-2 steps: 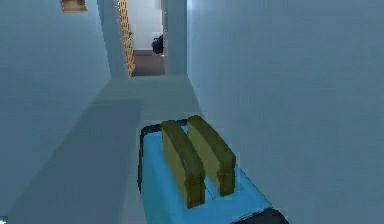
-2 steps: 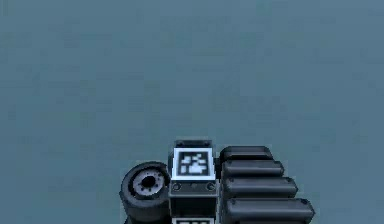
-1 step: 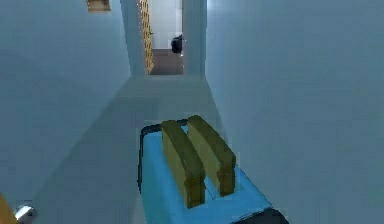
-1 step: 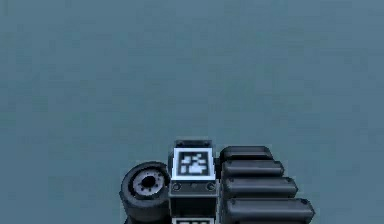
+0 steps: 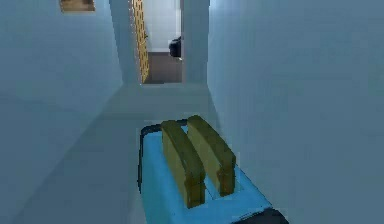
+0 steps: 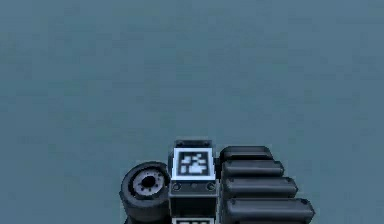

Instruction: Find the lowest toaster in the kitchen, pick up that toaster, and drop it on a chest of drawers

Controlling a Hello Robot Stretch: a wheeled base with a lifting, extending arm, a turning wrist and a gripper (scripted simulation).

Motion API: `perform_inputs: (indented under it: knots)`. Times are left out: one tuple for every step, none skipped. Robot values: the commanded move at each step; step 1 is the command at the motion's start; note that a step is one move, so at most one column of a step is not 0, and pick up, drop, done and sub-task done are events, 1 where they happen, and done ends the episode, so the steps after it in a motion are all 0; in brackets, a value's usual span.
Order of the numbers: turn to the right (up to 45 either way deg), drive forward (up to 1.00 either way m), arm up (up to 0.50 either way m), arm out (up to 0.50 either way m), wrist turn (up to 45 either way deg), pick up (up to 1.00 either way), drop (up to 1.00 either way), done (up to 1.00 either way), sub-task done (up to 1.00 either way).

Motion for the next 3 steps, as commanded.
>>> perform_inputs:
  knots:
    - [-36.0, 0.0, 0.0, 0.0, 0.0, 0.0, 0.0, 0.0, 0.0]
    - [0.0, 0.05, 0.0, 0.0, 0.0, 0.0, 0.0, 0.0, 0.0]
    - [27.0, 0.0, 0.0, 0.0, 0.0, 0.0, 0.0, 0.0, 0.0]
